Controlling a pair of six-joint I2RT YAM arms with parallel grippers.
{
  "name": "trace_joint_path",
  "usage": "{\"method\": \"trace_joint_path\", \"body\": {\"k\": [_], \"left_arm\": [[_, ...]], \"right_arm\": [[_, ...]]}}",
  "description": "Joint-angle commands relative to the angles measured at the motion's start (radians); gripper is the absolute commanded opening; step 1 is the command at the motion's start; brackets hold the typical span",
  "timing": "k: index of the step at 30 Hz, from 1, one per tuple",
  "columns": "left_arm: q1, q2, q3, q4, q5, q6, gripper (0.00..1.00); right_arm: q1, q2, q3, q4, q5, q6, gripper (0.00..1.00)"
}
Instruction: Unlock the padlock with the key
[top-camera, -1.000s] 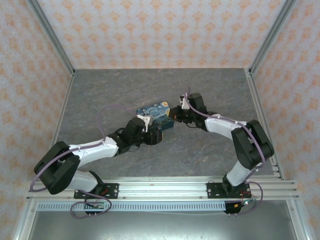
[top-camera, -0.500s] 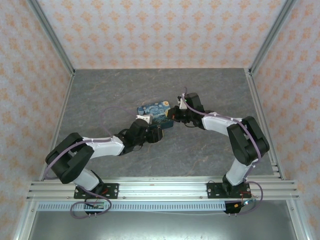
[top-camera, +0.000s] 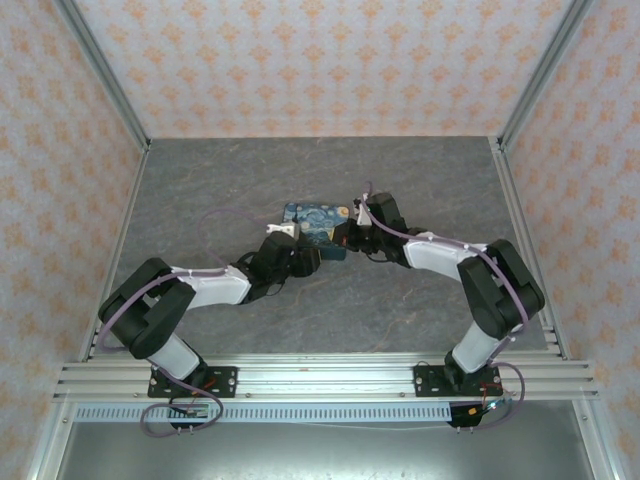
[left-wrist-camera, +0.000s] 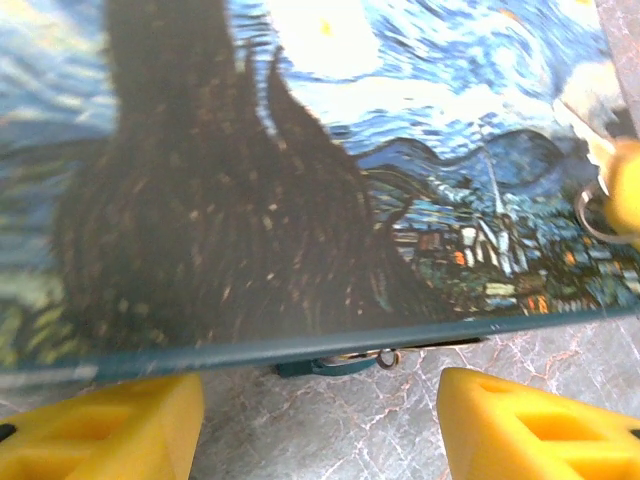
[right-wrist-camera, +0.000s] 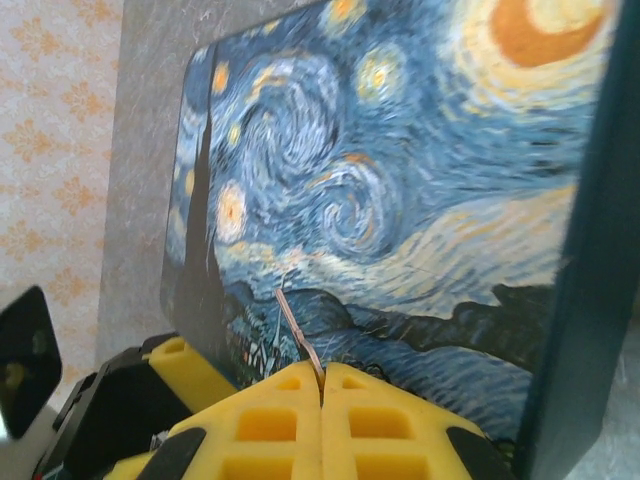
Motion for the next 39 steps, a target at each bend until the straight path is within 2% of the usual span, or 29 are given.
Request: {"method": "trace_joint_path", "body": {"k": [1, 6, 9, 16, 34, 39], "left_arm": [[0.003, -0.022, -0.015, 0.033, -0.025, 0.030, 0.64], [0.004, -0.030, -0.060, 0.071, 0.011, 0.057, 0.61], [0.003, -0.023, -0.064, 0.062, 0.017, 0.118, 0.58], [0.003, 0.020, -0.031, 0.032, 0.002, 0.215, 0.58], [-0.034, 0.170, 0.038, 0.116, -0.013, 0.220, 0.59], [-0.041, 0.201, 0.063, 0.104, -0.009, 0.219, 0.52]], "right_arm": [[0.018, -0.022, -0.050, -0.046, 0.032, 0.049, 0.00], [0.025, -0.042, -0.067, -0.036, 0.042, 0.075, 0.00], [0.023, -0.041, -0.060, -0.047, 0.051, 0.069, 0.00], [0.024, -0.036, -0.053, -0.053, 0.052, 0.061, 0.00], [0.023, -0.034, -0.049, -0.072, 0.058, 0.051, 0.00], [0.023, -0.036, -0.047, -0.075, 0.060, 0.050, 0.00]]}}
